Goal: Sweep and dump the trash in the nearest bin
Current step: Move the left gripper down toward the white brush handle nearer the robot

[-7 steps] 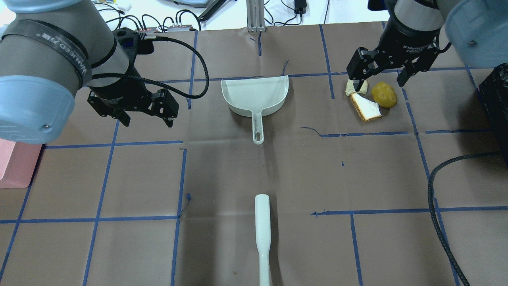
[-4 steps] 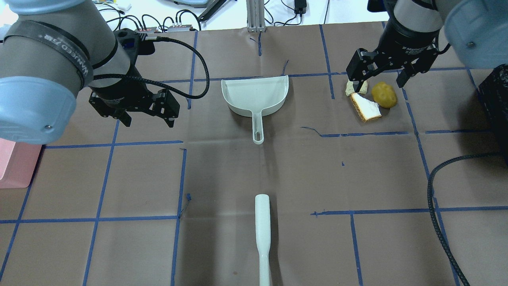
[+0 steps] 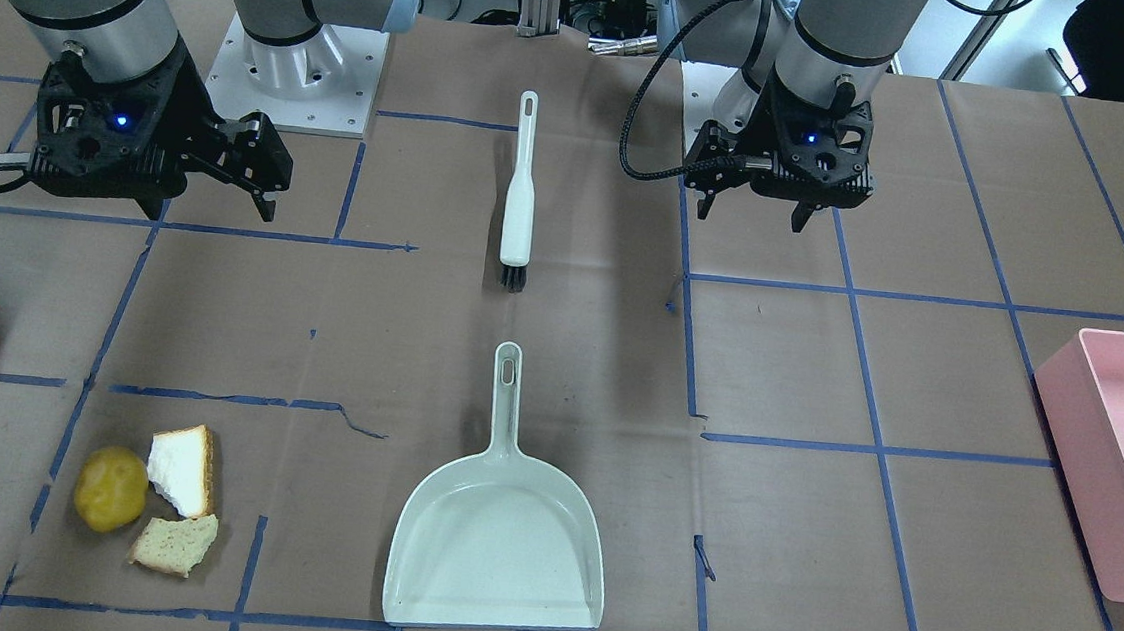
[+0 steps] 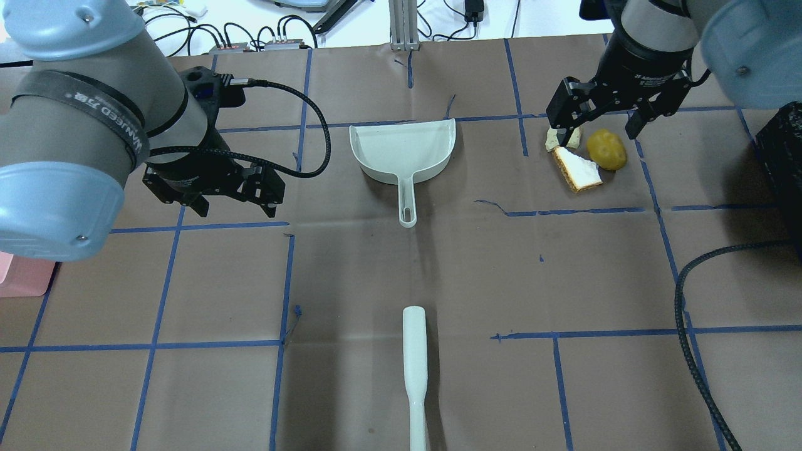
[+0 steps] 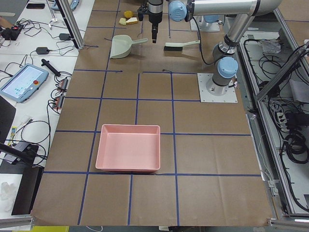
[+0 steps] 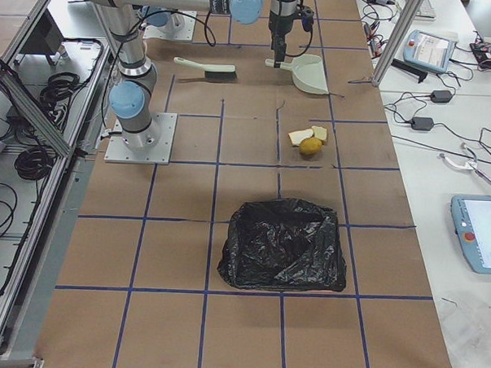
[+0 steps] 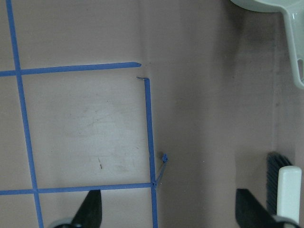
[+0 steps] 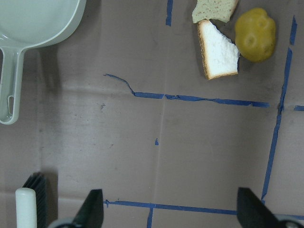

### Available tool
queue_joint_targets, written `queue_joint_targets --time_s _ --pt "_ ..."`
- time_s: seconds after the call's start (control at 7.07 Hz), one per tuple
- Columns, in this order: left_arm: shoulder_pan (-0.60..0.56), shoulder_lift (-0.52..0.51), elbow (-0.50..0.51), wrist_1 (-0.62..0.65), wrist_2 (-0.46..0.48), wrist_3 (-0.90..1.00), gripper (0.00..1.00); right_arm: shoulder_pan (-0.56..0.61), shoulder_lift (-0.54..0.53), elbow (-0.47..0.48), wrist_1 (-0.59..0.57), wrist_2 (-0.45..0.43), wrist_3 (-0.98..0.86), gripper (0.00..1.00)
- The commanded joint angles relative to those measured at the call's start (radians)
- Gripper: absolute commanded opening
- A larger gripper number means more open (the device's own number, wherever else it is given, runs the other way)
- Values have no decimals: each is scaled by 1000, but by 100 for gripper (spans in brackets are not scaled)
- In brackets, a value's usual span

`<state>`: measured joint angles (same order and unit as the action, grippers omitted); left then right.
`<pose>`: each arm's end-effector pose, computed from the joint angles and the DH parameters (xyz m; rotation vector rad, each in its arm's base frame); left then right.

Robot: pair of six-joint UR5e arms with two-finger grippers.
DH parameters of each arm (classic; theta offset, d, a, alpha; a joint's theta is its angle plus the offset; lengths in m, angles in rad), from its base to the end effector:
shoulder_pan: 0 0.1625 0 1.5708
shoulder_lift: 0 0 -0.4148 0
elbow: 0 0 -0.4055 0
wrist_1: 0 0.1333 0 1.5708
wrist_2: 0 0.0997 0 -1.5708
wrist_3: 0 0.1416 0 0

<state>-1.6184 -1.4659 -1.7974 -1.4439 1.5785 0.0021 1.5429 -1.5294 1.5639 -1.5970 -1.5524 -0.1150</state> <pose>-0.1539 -0.4527 0.3847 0.0778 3.1330 -0.0084 0.1213 -0.5245 0.4206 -0.1358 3.1197 0.0109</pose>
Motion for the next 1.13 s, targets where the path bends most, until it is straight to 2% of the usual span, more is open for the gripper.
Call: queue_joint_targets --time_s 0.0,0.42,0.57,0.71,0.99 --pt "0 -17 4 10 0 -8 100 -1 0 1 0 -1 0 100" --pt "-11 -15 -6 0 -5 -110 100 -1 0 -1 0 0 0 100" --pt "-46 -5 -14 2 -6 -126 100 -1 0 -1 0 -1 0 100" --pt "-107 11 -32 0 3 -186 100 -1 0 1 0 0 0 100" --pt "-297 41 -130 32 11 -337 100 -1 0 1 0 0 0 100"
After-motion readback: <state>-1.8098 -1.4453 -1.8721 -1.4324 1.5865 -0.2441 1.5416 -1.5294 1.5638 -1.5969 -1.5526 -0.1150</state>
